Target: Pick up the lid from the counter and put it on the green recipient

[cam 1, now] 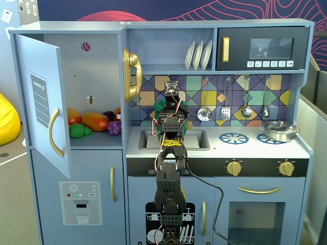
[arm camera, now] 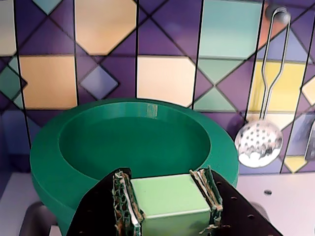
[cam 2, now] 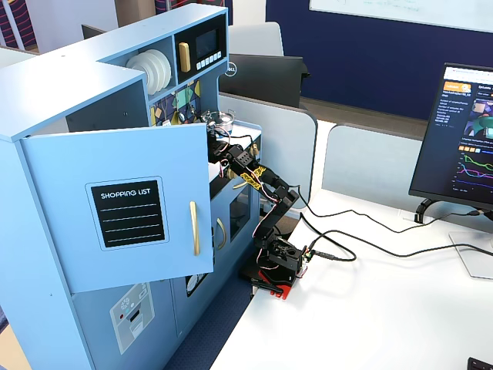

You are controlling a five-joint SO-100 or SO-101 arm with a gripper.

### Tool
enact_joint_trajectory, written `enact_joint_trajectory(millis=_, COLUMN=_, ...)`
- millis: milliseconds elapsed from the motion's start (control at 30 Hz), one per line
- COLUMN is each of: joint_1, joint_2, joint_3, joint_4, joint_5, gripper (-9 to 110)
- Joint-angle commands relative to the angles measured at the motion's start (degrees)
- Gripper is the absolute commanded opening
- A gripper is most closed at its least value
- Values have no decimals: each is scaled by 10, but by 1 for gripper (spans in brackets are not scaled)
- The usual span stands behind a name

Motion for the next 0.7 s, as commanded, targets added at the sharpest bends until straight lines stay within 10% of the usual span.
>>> enact_joint_trajectory(millis=0, joint_1=0, joint_2=17, joint_3=2, joint_4=-25, joint_5=-4, gripper=0)
enact_joint_trajectory(millis=667, joint_1=4, joint_2=-27, joint_3=-5, joint_4=-40, joint_5=-14, gripper=0)
